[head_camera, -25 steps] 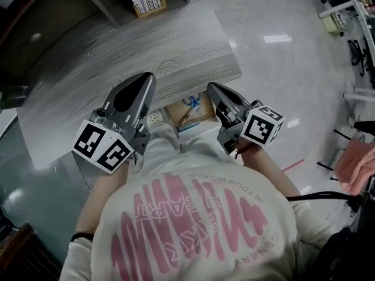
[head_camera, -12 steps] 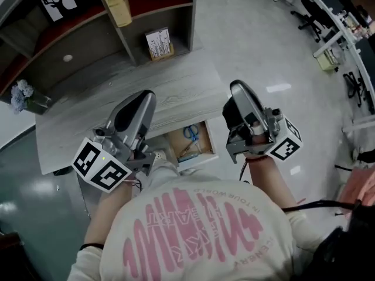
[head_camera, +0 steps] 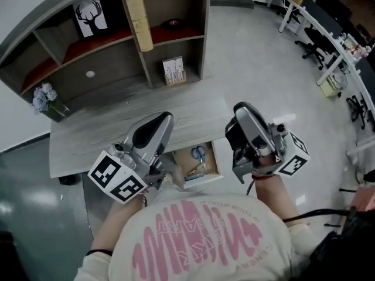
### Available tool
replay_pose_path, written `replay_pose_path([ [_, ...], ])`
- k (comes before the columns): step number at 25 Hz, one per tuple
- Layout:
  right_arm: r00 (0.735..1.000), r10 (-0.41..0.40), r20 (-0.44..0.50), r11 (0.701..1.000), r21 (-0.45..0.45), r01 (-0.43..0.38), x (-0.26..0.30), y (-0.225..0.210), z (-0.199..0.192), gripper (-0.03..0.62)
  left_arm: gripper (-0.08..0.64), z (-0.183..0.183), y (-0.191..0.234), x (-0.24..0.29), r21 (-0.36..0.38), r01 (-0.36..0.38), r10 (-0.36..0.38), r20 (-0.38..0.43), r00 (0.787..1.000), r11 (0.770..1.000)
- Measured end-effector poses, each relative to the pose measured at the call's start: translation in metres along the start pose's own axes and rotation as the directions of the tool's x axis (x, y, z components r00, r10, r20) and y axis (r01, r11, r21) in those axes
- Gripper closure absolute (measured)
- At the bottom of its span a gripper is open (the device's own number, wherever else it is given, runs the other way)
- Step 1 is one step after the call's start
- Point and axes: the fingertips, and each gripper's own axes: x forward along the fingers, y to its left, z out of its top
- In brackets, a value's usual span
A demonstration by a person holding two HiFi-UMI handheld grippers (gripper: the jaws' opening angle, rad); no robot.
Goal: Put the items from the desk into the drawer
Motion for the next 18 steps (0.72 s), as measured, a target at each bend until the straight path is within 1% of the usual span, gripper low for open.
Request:
replay_pose_path([
  [2,1.0,-0.027,-0.005,0.999,-0.027,0.026,-0.002,-0.001,0.0,0.586,0.541,-0.001,-0.002,-0.003,0.005,-0.007,0.007,-0.003,1.0,1.0],
  [3,0.999,-0.033,-0.004,0.999,-0.025,0.033,-0.002,-0.001,0.0,0.586,0.54,-0.002,-0.002,-0.005,0.003,-0.008,0.008,-0.004,1.0,1.0],
  [5,1.0,-0.025,0.001,1.0,0.01,0.025,-0.001,-0.001,-0.002,0.58,0.54,-0.002,-0.004,-0.006,-0.005,0.0,0.0,0.001,1.0,1.0],
  [7,1.0,0.007,0.002,0.998,0.059,-0.008,0.002,0.0,-0.004,0.503,0.54,0.001,-0.006,-0.007,-0.012,0.016,-0.016,0.017,1.0,1.0],
  [8,1.0,0.024,0.0,0.997,0.076,-0.024,0.004,0.0,-0.006,0.486,0.54,0.003,-0.006,-0.008,-0.012,0.025,-0.024,0.024,0.999,1.0],
  [10,0.999,0.045,-0.023,0.996,0.082,-0.043,0.009,0.0,-0.011,0.477,0.54,0.006,-0.007,-0.008,0.002,0.041,-0.041,0.024,0.999,0.999],
  [12,0.997,0.042,-0.067,0.999,0.034,-0.04,0.018,-0.002,-0.018,0.468,0.54,0.007,-0.005,-0.006,0.032,0.057,-0.057,0.0,0.998,0.998],
  [14,0.994,0.036,-0.106,0.998,-0.045,-0.041,0.03,-0.006,-0.02,0.462,0.54,0.008,0.002,-0.001,0.064,0.071,-0.069,-0.027,0.997,0.995],
  [16,0.987,0.049,-0.151,0.99,-0.127,-0.069,0.042,-0.011,-0.021,0.522,0.54,0.011,0.012,0.005,0.078,0.083,-0.08,-0.043,0.996,0.993],
  [18,0.979,0.034,-0.2,0.974,-0.214,-0.077,0.058,-0.022,-0.019,0.553,0.54,0.014,0.027,0.011,0.08,0.102,-0.098,-0.055,0.994,0.992],
])
